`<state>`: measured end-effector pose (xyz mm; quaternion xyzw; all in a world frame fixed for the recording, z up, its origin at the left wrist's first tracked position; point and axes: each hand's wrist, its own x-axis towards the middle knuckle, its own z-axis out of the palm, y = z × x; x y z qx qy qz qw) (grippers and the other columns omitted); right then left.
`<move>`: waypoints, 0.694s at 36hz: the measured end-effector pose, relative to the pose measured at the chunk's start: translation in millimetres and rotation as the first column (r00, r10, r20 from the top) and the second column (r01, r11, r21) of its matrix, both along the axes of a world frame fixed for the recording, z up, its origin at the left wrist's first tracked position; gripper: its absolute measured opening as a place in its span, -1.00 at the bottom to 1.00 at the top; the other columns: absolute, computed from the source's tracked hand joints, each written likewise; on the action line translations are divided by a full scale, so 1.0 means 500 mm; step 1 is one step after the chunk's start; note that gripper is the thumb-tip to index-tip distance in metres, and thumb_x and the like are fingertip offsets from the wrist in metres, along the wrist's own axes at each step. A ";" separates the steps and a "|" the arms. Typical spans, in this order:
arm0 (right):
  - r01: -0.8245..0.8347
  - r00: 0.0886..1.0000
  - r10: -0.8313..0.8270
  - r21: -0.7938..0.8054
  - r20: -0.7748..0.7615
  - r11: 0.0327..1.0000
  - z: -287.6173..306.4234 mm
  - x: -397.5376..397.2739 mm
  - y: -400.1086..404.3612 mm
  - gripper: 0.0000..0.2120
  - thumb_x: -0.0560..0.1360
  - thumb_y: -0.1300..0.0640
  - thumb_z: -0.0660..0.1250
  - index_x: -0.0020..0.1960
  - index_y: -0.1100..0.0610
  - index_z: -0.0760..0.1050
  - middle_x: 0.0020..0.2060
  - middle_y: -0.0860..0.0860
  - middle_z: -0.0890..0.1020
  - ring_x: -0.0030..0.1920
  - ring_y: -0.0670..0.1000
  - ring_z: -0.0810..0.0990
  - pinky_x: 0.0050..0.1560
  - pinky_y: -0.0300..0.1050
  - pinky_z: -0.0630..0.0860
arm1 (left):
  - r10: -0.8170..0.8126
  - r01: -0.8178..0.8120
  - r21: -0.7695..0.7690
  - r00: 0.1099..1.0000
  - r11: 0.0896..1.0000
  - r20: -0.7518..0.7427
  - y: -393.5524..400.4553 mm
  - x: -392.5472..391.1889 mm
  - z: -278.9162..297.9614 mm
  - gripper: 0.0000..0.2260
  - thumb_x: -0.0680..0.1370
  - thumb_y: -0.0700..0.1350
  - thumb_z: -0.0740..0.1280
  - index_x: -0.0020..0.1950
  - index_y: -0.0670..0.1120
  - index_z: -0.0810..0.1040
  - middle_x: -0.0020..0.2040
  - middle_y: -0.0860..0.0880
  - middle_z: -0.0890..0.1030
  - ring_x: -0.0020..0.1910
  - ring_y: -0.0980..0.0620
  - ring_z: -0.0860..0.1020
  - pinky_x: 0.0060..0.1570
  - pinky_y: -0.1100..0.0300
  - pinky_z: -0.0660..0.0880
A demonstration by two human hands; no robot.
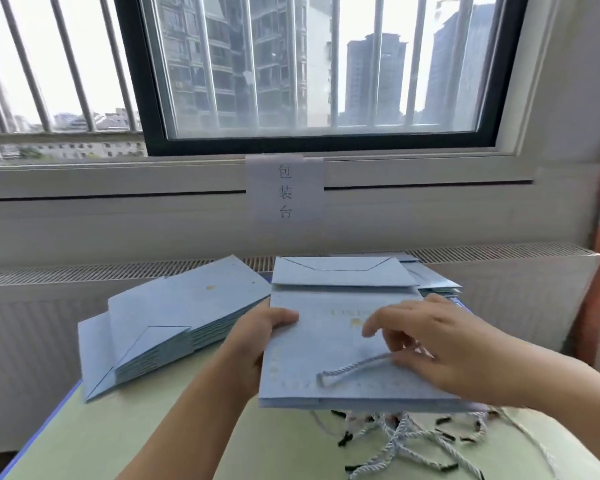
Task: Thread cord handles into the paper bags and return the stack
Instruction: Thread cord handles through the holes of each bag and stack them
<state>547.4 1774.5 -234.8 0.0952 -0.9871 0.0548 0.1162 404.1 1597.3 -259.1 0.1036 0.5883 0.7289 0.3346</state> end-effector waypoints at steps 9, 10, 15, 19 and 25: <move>0.024 0.982 -0.034 -0.060 -0.184 0.998 0.054 -0.085 0.018 -0.82 0.49 0.22 0.26 -0.06 -0.07 0.41 -0.26 -0.16 0.51 -0.20 -0.09 0.43 -0.16 -0.32 0.26 | -0.178 0.181 0.025 0.979 0.983 -0.096 0.031 -0.008 0.013 -0.77 0.58 -0.33 0.15 0.09 -0.06 0.50 -0.14 -0.15 0.70 -0.29 -0.11 0.66 -0.36 0.10 0.59; 0.040 0.985 -0.042 -0.018 -0.166 0.999 0.056 -0.100 0.019 -0.82 0.49 0.19 0.26 -0.05 -0.09 0.39 -0.23 -0.17 0.50 -0.17 -0.10 0.43 -0.12 -0.28 0.25 | -0.195 0.198 0.025 0.976 0.980 -0.095 0.038 -0.005 0.015 -0.77 0.58 -0.33 0.14 0.07 -0.08 0.51 -0.17 -0.14 0.70 -0.31 -0.10 0.66 -0.37 0.12 0.59; 0.227 0.970 -0.214 -0.125 0.113 0.966 0.072 -0.133 0.070 -0.69 0.56 0.08 0.28 0.28 -0.08 0.35 0.05 -0.18 0.47 0.10 -0.10 0.40 0.06 -0.24 0.28 | -0.182 0.182 0.025 0.983 0.983 0.007 0.074 -0.013 0.020 -0.80 0.58 -0.29 0.18 0.15 -0.23 0.53 -0.16 -0.20 0.68 -0.32 -0.12 0.65 -0.39 0.10 0.58; 0.289 0.930 -0.367 -0.617 -0.001 0.733 0.101 -0.111 0.154 -0.66 0.59 0.24 0.20 0.32 0.01 0.35 0.17 -0.02 0.50 0.17 0.02 0.46 -0.05 -0.18 0.38 | -0.016 0.015 0.011 0.996 1.000 0.086 0.100 -0.043 0.028 -0.88 0.61 -0.27 0.20 0.11 -0.20 0.49 -0.15 -0.18 0.63 -0.26 -0.16 0.59 -0.34 0.02 0.50; 0.491 0.765 -0.638 -0.719 0.086 0.492 0.083 -0.084 0.245 -0.57 0.59 -0.20 0.03 0.12 0.11 0.43 -0.24 0.12 0.62 -0.35 0.07 0.52 -0.33 -0.14 0.33 | 0.084 -0.089 0.068 0.993 0.994 0.078 0.161 -0.096 0.068 -0.81 0.63 -0.26 0.19 0.23 -0.23 0.43 -0.13 -0.16 0.60 -0.24 -0.11 0.56 -0.35 0.01 0.47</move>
